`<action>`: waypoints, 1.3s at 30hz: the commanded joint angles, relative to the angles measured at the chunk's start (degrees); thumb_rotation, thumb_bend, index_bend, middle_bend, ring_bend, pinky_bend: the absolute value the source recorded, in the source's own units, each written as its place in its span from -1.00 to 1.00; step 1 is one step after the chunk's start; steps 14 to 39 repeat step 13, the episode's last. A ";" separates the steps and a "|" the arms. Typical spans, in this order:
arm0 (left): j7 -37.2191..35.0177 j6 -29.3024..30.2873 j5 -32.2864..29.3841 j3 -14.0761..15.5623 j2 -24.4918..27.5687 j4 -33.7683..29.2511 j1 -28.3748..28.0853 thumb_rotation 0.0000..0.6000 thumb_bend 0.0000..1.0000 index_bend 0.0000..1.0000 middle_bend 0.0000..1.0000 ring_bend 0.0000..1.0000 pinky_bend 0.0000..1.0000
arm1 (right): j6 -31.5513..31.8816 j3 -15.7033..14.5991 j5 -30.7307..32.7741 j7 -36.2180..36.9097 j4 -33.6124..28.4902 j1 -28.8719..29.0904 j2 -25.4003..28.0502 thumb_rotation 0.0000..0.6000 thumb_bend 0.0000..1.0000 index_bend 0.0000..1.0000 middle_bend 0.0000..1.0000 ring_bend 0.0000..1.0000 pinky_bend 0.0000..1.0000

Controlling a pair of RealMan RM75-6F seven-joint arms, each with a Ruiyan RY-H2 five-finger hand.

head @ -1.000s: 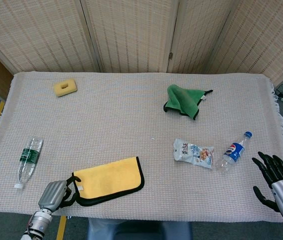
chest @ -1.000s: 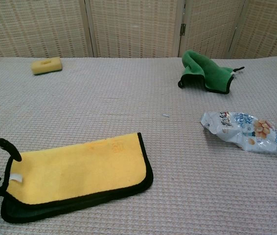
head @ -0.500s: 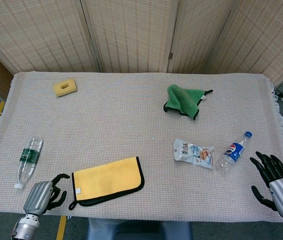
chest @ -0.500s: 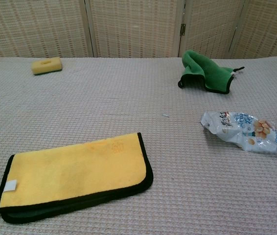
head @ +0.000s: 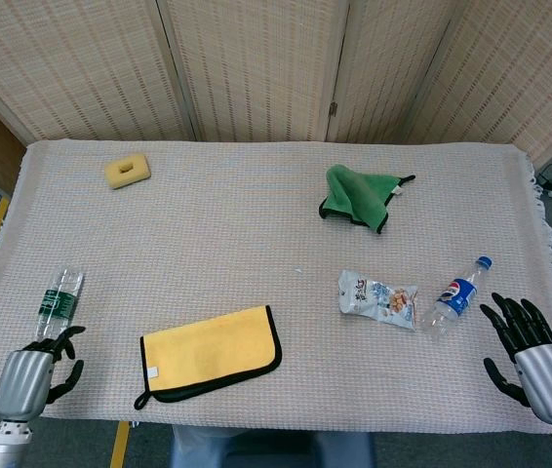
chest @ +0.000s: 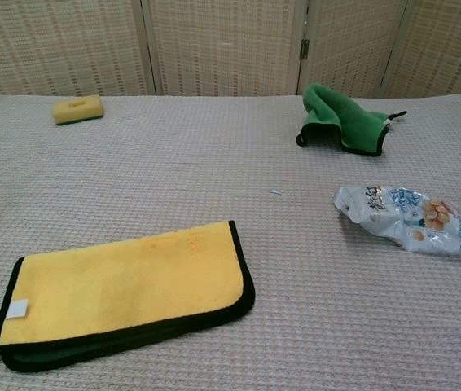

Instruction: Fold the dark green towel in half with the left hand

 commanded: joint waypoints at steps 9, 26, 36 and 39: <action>0.70 6.13 2.50 -1.56 4.58 0.25 4.16 1.00 -0.42 -0.71 -0.81 -0.99 -1.00 | -6.29 0.27 1.97 -6.37 -0.86 2.43 -2.84 1.00 -0.08 -1.00 -1.00 -1.00 -1.00; 0.65 5.21 2.67 -1.16 4.57 0.43 4.45 1.00 -0.42 -0.71 -0.82 -1.00 -1.00 | -6.87 0.04 1.78 -6.51 -1.17 2.80 -2.85 1.00 -0.08 -1.00 -1.00 -1.00 -1.00; 0.65 5.21 2.67 -1.16 4.57 0.43 4.45 1.00 -0.42 -0.71 -0.82 -1.00 -1.00 | -6.87 0.04 1.78 -6.51 -1.17 2.80 -2.85 1.00 -0.08 -1.00 -1.00 -1.00 -1.00; 0.65 5.21 2.67 -1.16 4.57 0.43 4.45 1.00 -0.42 -0.71 -0.82 -1.00 -1.00 | -6.87 0.04 1.78 -6.51 -1.17 2.80 -2.85 1.00 -0.08 -1.00 -1.00 -1.00 -1.00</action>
